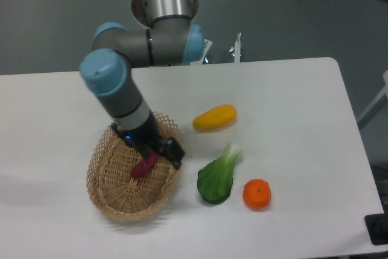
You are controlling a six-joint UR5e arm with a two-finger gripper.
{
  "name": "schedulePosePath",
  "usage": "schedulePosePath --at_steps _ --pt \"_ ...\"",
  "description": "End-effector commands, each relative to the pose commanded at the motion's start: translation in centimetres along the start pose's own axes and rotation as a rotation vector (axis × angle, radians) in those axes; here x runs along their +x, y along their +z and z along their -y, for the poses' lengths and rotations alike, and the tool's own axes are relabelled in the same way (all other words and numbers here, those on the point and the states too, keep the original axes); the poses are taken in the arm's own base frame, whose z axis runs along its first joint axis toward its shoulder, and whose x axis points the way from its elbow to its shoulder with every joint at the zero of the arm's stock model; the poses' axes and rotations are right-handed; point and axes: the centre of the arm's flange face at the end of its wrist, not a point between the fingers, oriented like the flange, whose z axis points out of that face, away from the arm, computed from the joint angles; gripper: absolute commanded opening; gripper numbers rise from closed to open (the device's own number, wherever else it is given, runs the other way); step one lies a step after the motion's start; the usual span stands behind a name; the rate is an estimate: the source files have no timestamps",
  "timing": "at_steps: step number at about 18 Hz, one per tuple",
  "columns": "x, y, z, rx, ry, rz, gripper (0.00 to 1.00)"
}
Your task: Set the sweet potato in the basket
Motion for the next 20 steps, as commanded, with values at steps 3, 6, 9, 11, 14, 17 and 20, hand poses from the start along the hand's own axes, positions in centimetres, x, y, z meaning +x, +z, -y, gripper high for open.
schedulePosePath --at_steps 3,6,9,11,14,17,20 --pt "-4.4 0.7 -2.2 -0.009 0.040 0.005 1.00" --pt "-8.1 -0.5 -5.0 -0.014 0.109 0.032 1.00" --pt "-10.9 -1.9 -7.9 -0.018 0.190 -0.002 1.00" --pt "-12.1 -3.3 -9.4 -0.008 0.210 -0.012 1.00" --pt "-13.9 -4.8 -11.1 0.009 0.246 -0.052 1.00" --pt "-15.0 -5.8 -13.5 0.008 0.347 -0.117 1.00" --pt "-15.7 -6.1 -15.3 0.013 0.441 -0.139 1.00"
